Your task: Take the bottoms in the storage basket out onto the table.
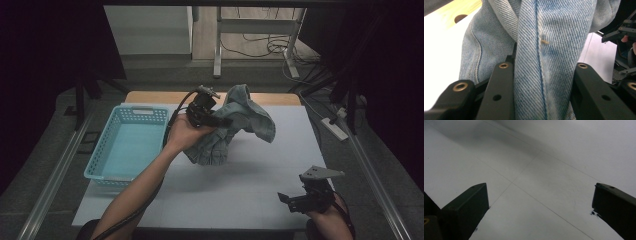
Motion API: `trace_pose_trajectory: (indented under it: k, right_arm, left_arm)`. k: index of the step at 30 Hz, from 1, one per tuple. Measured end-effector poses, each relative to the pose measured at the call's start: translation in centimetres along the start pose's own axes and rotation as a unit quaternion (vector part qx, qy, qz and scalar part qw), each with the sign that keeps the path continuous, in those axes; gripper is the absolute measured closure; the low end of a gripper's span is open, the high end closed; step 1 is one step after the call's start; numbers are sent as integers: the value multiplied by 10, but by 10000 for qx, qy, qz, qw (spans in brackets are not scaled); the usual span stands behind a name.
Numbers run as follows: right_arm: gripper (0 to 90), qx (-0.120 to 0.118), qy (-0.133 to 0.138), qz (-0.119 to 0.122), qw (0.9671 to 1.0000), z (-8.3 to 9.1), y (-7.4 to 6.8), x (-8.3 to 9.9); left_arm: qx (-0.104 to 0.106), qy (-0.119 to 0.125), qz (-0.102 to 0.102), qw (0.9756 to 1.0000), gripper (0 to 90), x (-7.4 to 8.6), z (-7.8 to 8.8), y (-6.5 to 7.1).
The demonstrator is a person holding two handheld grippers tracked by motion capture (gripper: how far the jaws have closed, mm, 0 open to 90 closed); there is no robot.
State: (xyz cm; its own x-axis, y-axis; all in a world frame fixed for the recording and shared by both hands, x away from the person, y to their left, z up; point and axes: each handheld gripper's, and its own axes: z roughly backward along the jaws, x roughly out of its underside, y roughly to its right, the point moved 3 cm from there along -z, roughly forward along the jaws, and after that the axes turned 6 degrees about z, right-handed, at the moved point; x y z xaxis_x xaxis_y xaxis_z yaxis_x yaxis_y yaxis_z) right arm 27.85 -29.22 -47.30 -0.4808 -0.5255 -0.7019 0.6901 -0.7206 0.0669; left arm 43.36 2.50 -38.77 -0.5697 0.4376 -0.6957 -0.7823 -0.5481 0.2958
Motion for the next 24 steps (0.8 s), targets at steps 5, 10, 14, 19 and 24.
trace_pose_trajectory:
  k: [5, 10, 14, 19, 24]
  right_arm:
    - [10, -3, 4, 0, 10000, 0, 0, 0]
    - [10, -7, 6, 1, 10000, 0, 0, 0]
    - [10, -10, -1, 8, 10000, 0, 0, 0]
    - [10, -14, -2, 15, 10000, 0, 0, 0]
    - [10, -20, 5, 22, 10000, 0, 0, 0]
  left_arm:
    - [3, -12, 14, 10000, 677, 3, -7, -1]
    - [-6, -38, -10, 10000, 675, 5, -12, -2]
    - [-48, -72, -19, 10000, 672, 8, -18, -3]
    - [-42, -58, 31, 10000, 670, 12, -25, -6]
    - [-27, -16, 61, 10000, 667, 13, -28, -7]
